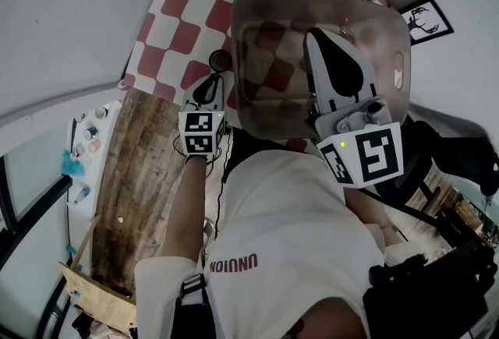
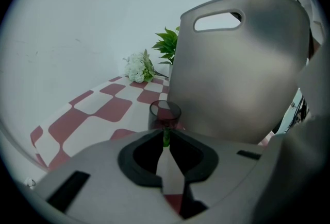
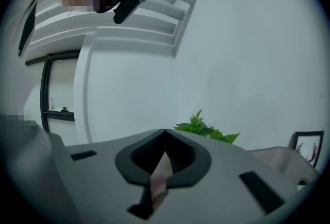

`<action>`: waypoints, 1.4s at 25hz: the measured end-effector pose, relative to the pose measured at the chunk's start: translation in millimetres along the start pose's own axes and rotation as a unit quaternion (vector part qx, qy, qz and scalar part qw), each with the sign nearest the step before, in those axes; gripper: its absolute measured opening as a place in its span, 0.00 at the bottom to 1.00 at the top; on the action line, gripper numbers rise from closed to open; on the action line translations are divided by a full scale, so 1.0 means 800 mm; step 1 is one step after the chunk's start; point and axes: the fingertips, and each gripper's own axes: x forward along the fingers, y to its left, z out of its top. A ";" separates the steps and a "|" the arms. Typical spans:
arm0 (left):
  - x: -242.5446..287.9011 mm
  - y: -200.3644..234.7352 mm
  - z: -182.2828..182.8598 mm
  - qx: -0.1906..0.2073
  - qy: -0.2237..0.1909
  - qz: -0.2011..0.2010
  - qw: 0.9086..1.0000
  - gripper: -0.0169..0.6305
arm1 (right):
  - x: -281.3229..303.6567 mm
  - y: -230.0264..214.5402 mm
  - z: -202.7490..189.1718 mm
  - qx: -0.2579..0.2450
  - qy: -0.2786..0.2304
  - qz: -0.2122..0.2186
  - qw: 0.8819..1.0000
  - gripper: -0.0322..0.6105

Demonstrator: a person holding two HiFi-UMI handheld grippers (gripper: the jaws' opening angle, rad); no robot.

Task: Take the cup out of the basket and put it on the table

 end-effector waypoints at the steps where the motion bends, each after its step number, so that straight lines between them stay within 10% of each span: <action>1: 0.000 -0.001 0.000 0.000 0.000 0.000 1.000 0.10 | 0.000 0.000 0.000 0.000 0.000 0.000 1.000 0.08; 35: -0.018 -0.004 0.013 0.015 -0.020 0.017 1.000 0.10 | -0.017 0.003 0.004 0.004 -0.013 0.007 1.000 0.08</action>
